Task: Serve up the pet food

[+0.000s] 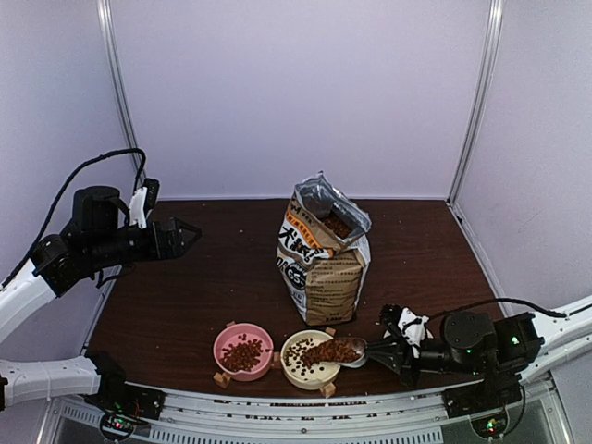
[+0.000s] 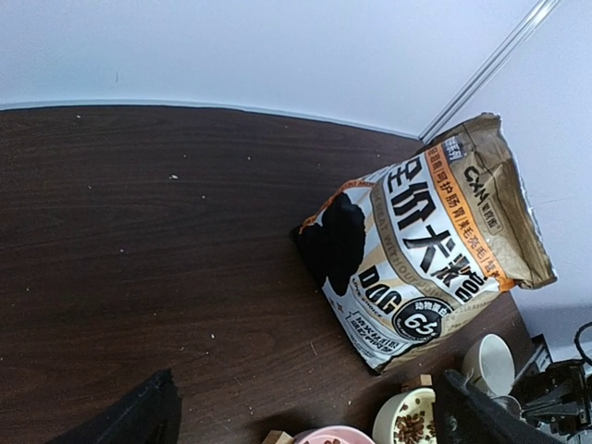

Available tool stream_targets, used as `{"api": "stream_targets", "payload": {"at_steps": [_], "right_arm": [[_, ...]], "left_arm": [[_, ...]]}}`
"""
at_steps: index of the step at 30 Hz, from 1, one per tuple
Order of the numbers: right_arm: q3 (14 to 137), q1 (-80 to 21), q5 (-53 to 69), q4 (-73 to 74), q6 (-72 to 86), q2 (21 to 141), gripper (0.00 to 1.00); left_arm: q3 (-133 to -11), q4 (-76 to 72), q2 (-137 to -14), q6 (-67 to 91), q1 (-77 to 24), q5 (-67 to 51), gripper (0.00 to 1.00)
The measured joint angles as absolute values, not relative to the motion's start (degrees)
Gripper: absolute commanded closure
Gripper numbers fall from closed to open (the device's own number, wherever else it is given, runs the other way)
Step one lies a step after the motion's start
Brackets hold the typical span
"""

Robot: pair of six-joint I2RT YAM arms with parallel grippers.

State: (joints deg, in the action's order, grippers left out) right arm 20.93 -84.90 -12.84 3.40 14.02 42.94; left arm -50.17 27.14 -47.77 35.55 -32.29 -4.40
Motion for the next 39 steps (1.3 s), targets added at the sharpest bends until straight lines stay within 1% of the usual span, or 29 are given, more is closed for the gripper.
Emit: {"api": "stream_targets", "payload": {"at_steps": [12,29,39], "right_arm": [[27.09,-84.9,-13.04,10.61,15.51,46.17,1.0],[42.7,-84.9,-12.08,26.79,16.29,56.99,1.0],[48.93,-84.9,-11.84,31.77,15.16,63.0,1.0]], "left_arm": [[-51.99,28.82,-47.46,33.12,-32.29,-5.37,0.02],[-55.22,31.73,-47.53,26.96,-32.29,-8.86,0.02],[-55.22,31.77,-47.48,25.54,-32.29,-9.91,0.02]]}}
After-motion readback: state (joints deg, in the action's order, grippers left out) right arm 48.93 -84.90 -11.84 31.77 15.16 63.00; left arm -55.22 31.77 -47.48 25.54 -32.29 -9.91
